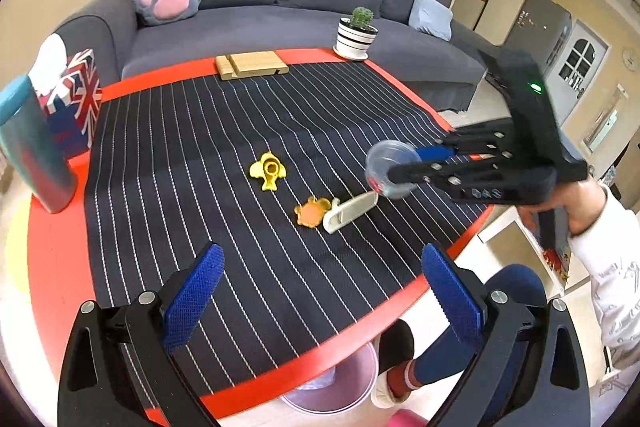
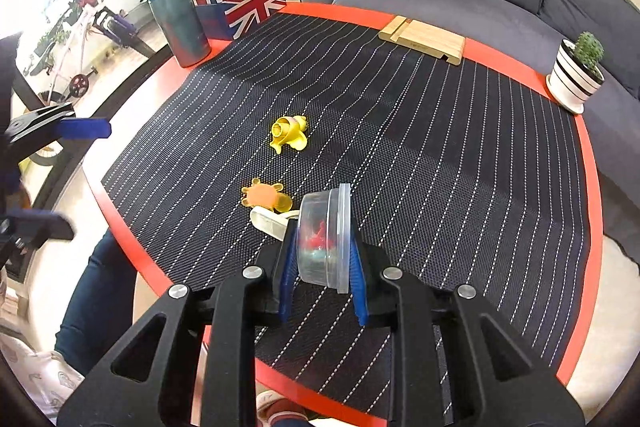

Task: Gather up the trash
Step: 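Hold the container in the right tool while the left tool grasps the yellow toy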

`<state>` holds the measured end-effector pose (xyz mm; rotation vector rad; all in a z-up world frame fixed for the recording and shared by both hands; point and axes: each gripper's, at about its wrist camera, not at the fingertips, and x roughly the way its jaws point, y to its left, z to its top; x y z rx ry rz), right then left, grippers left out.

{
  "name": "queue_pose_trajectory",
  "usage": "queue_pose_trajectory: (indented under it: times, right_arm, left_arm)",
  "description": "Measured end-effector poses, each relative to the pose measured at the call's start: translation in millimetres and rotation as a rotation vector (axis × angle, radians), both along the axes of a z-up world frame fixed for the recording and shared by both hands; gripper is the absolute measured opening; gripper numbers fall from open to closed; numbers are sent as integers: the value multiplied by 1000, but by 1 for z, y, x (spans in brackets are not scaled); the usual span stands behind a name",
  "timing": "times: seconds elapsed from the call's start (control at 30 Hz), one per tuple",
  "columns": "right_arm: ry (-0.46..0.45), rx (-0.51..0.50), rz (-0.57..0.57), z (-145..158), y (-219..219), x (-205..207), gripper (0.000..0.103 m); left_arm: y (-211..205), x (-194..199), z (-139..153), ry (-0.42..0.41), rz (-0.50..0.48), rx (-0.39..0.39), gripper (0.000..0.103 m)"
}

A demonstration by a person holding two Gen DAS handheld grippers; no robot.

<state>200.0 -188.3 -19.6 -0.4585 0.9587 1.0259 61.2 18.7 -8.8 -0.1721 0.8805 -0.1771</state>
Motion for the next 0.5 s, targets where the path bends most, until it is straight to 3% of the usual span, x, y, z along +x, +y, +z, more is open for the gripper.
queue_pose_trajectory:
  times: [0.5]
  right_arm:
    - [13, 41, -37, 10, -29, -1, 23]
  left_arm:
    - [-1, 72, -5, 73, -21, 56, 95]
